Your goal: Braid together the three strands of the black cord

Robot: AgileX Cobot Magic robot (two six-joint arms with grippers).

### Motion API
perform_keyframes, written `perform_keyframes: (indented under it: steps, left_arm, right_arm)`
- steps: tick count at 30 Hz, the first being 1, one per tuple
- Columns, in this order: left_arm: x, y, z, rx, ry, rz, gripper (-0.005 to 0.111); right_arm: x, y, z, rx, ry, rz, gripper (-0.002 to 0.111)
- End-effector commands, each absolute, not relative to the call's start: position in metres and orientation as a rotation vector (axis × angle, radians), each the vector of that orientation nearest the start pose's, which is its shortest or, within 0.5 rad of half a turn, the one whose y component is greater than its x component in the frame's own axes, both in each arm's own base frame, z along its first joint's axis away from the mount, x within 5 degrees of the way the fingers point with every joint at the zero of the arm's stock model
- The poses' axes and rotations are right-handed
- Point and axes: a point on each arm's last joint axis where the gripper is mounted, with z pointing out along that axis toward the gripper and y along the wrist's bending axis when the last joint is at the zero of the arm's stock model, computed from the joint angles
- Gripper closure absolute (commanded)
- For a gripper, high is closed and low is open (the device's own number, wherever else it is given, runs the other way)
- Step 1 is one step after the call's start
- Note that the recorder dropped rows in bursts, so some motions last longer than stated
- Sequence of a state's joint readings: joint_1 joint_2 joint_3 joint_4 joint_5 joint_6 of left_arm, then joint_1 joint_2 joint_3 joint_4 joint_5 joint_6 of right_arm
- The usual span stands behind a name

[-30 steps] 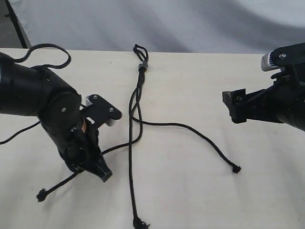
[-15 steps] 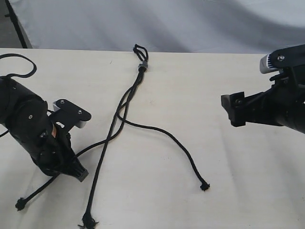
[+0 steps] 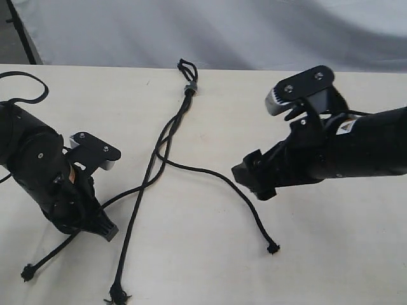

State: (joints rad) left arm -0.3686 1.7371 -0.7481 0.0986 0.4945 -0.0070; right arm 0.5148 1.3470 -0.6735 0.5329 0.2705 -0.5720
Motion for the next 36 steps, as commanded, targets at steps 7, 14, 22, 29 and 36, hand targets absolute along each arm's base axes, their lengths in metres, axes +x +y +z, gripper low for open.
perform_keyframes:
  steps: [7, 14, 22, 29, 36]
  left_arm:
    - [0.252, -0.091, 0.115, 0.596, 2.941, 0.037, 0.107]
    - [0.252, -0.091, 0.115, 0.574, 2.945, 0.035, 0.107]
    - [0.252, -0.091, 0.115, 0.574, 2.945, 0.035, 0.107]
    - [0.252, -0.091, 0.115, 0.574, 2.945, 0.035, 0.107]
    - [0.252, -0.091, 0.115, 0.574, 2.945, 0.035, 0.107]
  right_arm:
    - [0.197, 0.213, 0.196, -1.051, 2.309, 0.497, 0.097]
    - [0.154, 0.277, 0.161, -1.173, 2.301, 0.561, 0.037]
    - [0.139, 0.326, 0.133, -1.380, 2.278, 0.562, 0.039]
    - [0.142, 0.331, 0.120, -1.453, 2.266, 0.520, 0.044]
    - [0.142, 0.330, 0.108, -1.491, 2.278, 0.487, 0.088]
